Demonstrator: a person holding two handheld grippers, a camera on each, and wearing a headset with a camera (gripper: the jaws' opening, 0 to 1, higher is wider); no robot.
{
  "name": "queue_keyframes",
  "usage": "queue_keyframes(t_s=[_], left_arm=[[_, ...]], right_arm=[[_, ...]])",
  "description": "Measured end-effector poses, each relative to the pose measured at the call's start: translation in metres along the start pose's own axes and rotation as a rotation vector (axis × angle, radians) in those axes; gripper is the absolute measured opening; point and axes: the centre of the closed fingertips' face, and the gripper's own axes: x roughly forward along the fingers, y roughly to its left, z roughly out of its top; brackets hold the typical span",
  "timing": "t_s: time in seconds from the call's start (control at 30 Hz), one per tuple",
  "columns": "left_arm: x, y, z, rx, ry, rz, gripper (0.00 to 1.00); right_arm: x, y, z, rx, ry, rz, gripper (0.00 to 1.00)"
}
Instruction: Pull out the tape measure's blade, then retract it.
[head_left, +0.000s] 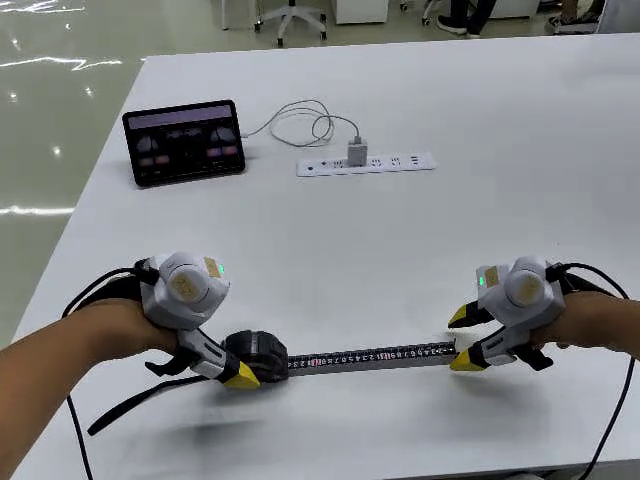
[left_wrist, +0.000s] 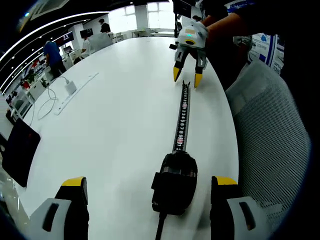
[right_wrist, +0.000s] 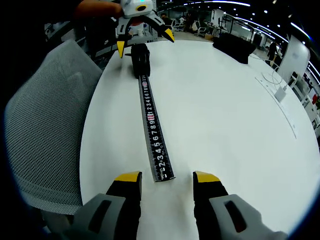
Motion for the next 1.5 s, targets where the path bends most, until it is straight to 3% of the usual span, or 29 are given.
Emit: queue_keyframes(t_s=[0.23,0.3,0.33,0.43,0.5,0.7,0.83,0.97,1.0,1.1,1.23,1.3,1.5], left_arm=[[-0.002,-0.001,0.0,-0.051,-0.018,0.016,1.0],[-0.003,-0.003,0.001,-0.111,-0.026,0.01,1.0],[-0.004,-0.001,0.005,-0.125,-0.052,0.029,1.0],[-0.007,0.002,0.005,-0.184,-0.072,0.057,1.0],[-0.009,0.005,0.008,-0.235,-0.122,0.082,1.0],[-0.014,-0.001,-0.007,-0.299,-0.135,0.107,1.0],[-0.022,0.004,-0.015,-0.415,-0.205,0.17,1.0],[-0.027,-0.002,-0.026,-0.453,-0.225,0.196,1.0],[-0.028,-0.002,-0.03,-0.479,-0.241,0.209,1.0],[-0.038,-0.002,-0.038,-0.535,-0.284,0.243,1.0],[-0.043,-0.01,-0.05,-0.553,-0.276,0.249,1.0],[-0.047,-0.012,-0.052,-0.572,-0.293,0.261,1.0],[-0.057,-0.022,-0.053,-0.554,-0.305,0.274,1.0]], right_arm=[[0.0,0.002,0.002,0.034,-0.001,-0.01,0.45],[-0.001,0.001,0.004,0.052,-0.007,-0.022,0.48],[-0.001,0.001,0.005,0.072,-0.009,-0.031,0.5],[-0.002,0.0,0.006,0.109,-0.019,-0.044,0.54],[-0.005,0.0,0.008,0.153,-0.044,-0.065,0.56],[-0.012,0.003,0.009,0.212,-0.093,-0.115,0.63],[-0.015,0.008,0.007,0.238,-0.12,-0.147,0.66],[-0.018,0.01,0.004,0.302,-0.153,-0.174,0.69],[-0.02,0.011,0.005,0.325,-0.176,-0.185,0.69],[-0.025,0.016,0.001,0.332,-0.183,-0.207,0.69],[-0.033,0.018,0.0,0.385,-0.218,-0.248,0.71],[-0.039,0.021,-0.001,0.4,-0.236,-0.26,0.73],[-0.048,0.026,-0.017,0.429,-0.247,-0.296,0.76]])
